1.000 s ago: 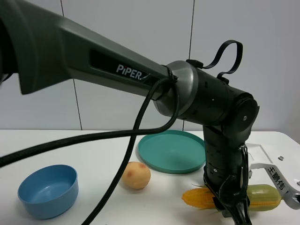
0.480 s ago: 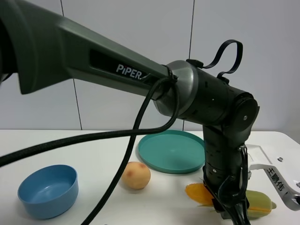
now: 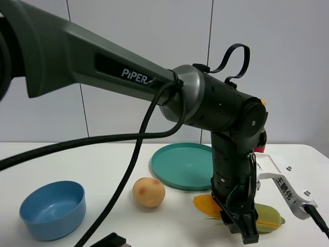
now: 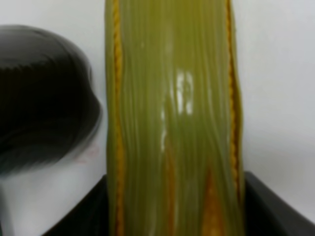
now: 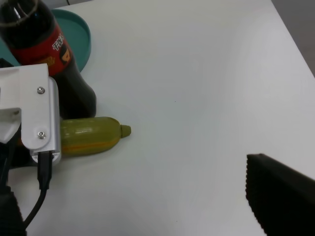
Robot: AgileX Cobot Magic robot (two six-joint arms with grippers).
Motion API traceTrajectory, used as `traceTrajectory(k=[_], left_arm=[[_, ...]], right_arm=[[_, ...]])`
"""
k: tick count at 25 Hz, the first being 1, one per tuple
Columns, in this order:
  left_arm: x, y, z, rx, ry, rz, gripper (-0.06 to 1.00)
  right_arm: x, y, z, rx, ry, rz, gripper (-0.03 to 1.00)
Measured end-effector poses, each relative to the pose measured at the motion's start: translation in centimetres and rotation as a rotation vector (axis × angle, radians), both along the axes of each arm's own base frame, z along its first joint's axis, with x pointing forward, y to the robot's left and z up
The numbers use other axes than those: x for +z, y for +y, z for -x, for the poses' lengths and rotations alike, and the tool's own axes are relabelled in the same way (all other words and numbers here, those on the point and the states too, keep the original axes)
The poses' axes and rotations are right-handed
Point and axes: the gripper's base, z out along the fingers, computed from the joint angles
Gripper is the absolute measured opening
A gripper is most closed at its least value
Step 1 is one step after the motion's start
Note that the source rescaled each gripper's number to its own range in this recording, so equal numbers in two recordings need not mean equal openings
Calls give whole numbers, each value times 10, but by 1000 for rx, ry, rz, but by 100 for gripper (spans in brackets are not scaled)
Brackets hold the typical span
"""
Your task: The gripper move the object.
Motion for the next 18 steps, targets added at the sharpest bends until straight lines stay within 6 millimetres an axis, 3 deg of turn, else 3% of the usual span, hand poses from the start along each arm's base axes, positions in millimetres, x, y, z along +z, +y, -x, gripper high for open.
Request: traceTrajectory(k=[2,6,8,13,18], left_arm=[[0,1,-1,2,0,0,10],[0,1,-1,3,0,0,34],[0,1,-1,3,0,0,41],[0,4,0,7,17,-29,44],[23,11,4,20,38,-64,44]], right_arm=[[0,0,0,0,0,0,100],[0,0,0,0,0,0,100],[0,0,0,0,0,0,100],[0,0,0,0,0,0,100],[0,0,0,0,0,0,100]])
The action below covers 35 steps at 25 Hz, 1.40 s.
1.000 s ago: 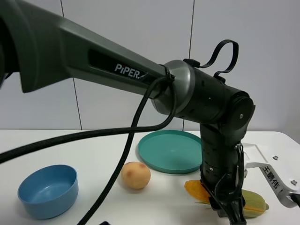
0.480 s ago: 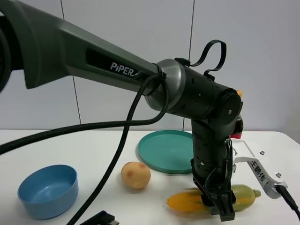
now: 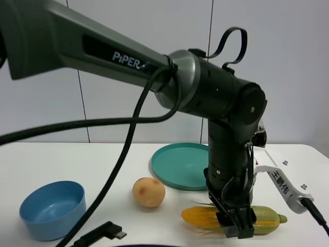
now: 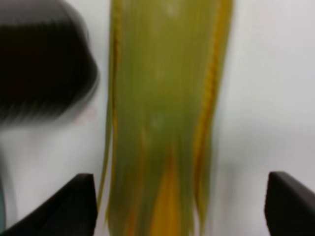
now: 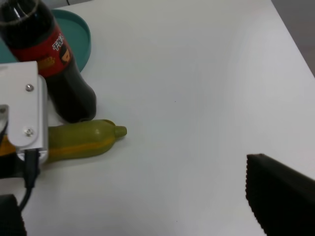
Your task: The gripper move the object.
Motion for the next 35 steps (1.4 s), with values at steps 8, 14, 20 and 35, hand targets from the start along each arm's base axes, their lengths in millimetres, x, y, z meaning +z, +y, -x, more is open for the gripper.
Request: traceTrajectory(k=[8,14,20,35], left_arm=[[88,30,15,38,29,-41,44],[199,81,15,218,-91,183,44],[297,168,18,506,-268,404,44],[313,367,123,1046,-392,540,45]], right_arm=[[0,0,0,0,0,0,100],[0,0,0,0,0,0,100],[0,0,0,0,0,0,100],[0,0,0,0,0,0,100]])
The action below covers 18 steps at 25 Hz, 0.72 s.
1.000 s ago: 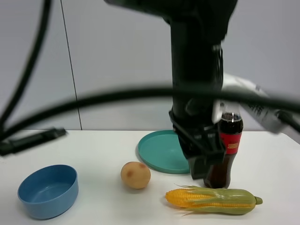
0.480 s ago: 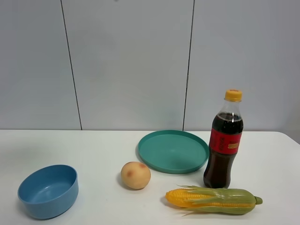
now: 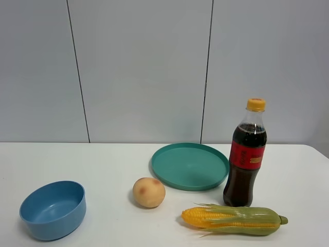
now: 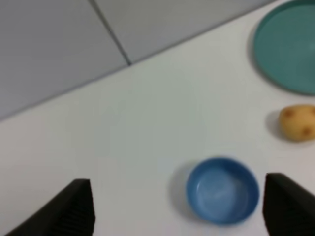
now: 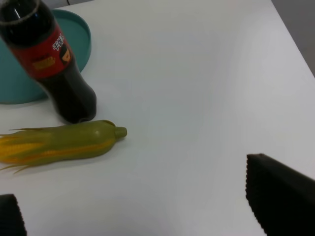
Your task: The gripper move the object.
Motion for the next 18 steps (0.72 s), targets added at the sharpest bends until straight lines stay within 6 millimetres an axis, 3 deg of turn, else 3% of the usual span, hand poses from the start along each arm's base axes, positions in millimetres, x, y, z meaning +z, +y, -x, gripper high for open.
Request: traceTrajectory(k=[9,18], left_arm=[[-87,42,93,183,39,120,53],[-150,47,140,358,-27,241,53]], right_arm=[[0,0,0,0,0,0,100],[0,0,0,0,0,0,100]])
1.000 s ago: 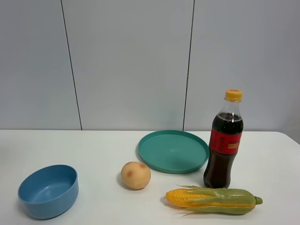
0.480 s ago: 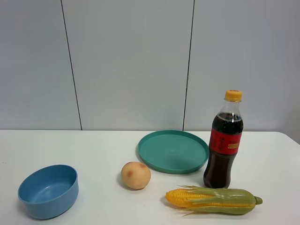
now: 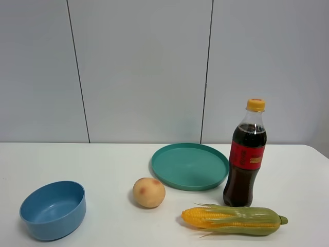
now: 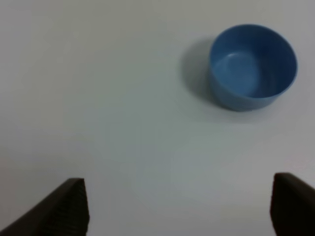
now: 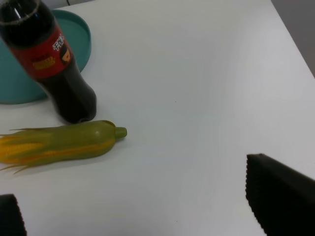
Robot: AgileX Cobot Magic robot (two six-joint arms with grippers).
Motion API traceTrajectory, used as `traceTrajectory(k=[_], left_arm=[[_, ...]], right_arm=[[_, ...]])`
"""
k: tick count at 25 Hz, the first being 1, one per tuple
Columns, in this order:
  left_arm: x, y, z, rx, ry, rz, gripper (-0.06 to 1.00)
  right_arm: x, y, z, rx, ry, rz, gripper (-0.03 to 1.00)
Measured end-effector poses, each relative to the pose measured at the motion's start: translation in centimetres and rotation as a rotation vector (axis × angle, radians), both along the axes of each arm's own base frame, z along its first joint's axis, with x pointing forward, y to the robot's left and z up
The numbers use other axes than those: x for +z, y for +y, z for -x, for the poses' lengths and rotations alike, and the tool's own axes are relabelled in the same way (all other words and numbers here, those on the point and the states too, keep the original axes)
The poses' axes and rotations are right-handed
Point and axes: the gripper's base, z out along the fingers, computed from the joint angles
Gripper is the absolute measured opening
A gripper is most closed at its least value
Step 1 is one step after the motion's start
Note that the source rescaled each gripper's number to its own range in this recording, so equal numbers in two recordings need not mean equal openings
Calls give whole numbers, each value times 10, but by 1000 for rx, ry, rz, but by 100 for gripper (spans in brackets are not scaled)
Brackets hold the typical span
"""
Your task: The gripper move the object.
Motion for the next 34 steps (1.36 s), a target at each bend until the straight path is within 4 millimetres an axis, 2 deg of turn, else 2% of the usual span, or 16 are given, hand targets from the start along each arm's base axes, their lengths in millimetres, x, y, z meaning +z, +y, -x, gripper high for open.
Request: traceTrajectory(k=[4,8,34], left_arm=[[-21,-8,7,-39,-125,-11,53],[-21,-13,15,-60,-218,-38,53],[-21,-13,16,-56,-227,-44,53]], right_arm=[[0,0,0,0,0,0,100],[0,0,0,0,0,0,100],[0,0,0,0,0,0,100]])
